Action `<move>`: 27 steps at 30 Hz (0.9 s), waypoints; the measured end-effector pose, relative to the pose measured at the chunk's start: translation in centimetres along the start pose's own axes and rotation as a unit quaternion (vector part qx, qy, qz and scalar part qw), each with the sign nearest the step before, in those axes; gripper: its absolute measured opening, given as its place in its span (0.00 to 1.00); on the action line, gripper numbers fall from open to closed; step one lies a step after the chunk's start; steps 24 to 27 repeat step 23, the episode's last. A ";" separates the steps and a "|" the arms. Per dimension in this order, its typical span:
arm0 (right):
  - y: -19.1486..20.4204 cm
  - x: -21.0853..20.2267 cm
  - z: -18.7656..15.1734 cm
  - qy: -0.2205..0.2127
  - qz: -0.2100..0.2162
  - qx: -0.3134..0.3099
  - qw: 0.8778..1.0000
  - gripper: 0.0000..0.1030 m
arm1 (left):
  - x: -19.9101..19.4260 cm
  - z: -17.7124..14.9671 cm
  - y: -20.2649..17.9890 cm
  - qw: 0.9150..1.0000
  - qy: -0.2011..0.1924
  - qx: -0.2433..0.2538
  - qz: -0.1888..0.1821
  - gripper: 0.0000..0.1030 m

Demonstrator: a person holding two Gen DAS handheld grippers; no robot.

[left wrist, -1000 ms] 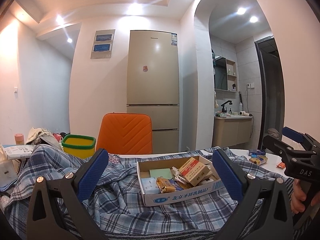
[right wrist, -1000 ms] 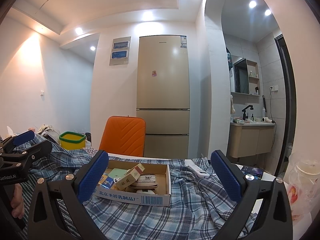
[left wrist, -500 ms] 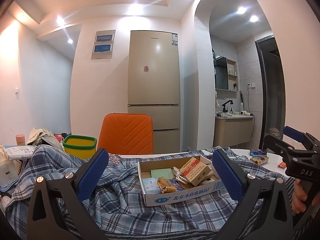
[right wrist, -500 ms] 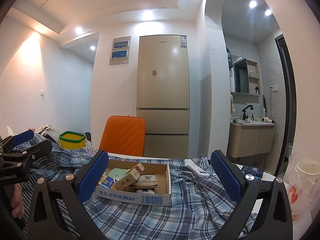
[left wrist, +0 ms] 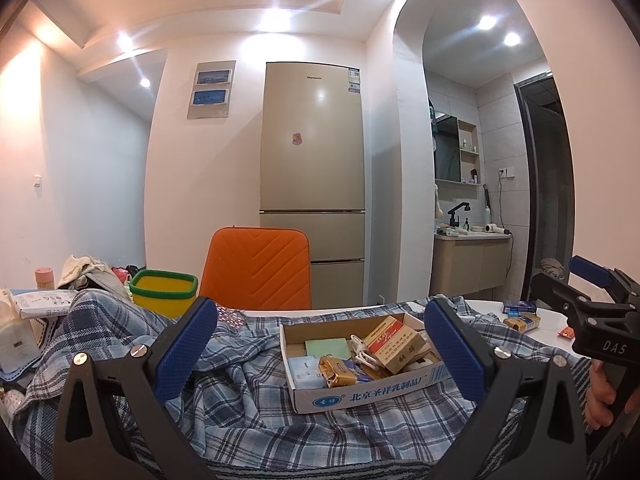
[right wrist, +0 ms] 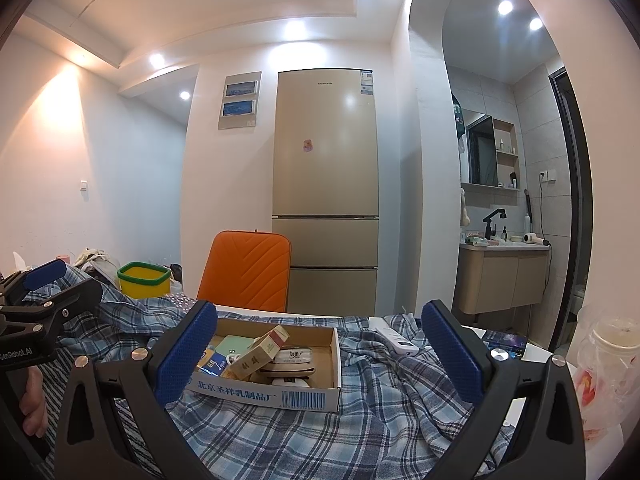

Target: Organize soft objects

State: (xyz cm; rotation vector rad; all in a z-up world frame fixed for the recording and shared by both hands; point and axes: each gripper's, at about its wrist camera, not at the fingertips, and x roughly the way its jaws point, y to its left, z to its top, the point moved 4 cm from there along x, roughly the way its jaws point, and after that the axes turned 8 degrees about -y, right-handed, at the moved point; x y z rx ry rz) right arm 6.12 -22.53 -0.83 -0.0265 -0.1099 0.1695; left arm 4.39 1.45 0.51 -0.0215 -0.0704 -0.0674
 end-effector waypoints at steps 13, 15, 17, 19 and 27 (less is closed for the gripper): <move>0.0 0.0 0.0 0.001 0.000 0.000 1.000 1.00 | 0.0 0.0 -0.1 1.000 -0.001 0.001 0.003 1.00; 0.0 0.0 0.0 0.001 0.000 0.000 1.000 1.00 | 0.0 0.0 -0.1 1.000 -0.001 0.002 0.004 1.00; 0.0 0.0 0.0 0.000 0.000 0.000 1.000 1.00 | 0.1 -0.1 -0.1 1.000 -0.001 0.002 0.004 1.00; 0.0 0.0 0.1 0.000 0.000 0.000 1.000 1.00 | 0.0 -0.1 -0.2 1.000 0.000 0.002 0.004 1.00; 0.0 0.0 0.0 0.001 0.000 0.000 1.000 1.00 | 0.0 -0.1 -0.2 1.000 -0.001 0.003 0.005 1.00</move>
